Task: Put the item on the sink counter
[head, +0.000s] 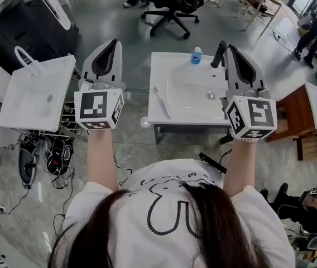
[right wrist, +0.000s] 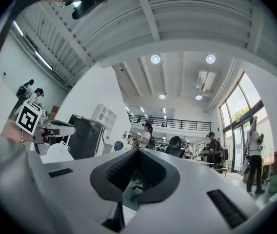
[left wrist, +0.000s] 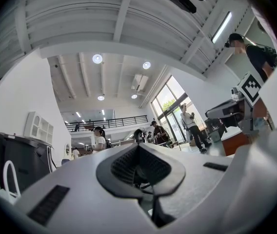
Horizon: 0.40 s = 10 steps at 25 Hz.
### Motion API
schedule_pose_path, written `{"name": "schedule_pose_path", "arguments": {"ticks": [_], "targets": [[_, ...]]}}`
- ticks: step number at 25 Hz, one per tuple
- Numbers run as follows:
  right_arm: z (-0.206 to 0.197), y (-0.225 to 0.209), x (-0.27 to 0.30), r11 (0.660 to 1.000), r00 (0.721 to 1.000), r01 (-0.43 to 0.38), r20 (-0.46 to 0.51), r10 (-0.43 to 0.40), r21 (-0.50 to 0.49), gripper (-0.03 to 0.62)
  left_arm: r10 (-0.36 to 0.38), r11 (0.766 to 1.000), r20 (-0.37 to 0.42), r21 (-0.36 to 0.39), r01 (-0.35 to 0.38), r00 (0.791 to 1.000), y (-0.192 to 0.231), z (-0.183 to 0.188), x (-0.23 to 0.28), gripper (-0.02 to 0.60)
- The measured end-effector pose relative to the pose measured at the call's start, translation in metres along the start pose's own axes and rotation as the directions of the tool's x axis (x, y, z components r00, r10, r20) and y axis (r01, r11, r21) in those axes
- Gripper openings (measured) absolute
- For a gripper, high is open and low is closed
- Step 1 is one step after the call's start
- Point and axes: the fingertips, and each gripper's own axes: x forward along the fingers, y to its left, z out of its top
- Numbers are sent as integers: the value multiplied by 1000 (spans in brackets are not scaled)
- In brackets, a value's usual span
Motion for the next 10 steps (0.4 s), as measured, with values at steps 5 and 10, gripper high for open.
{"name": "schedule_pose_path", "arguments": {"ticks": [5,10], "targets": [[3,-3,2,1000,1000,6,1,-6,-9,29,-1,1000,10,2,1,1000,2,6,3,8],[-1,-6,3,1000,1000,8,-24,-9,-8,28,-3,1000,19,5,3,1000,0,10,4,8]]}}
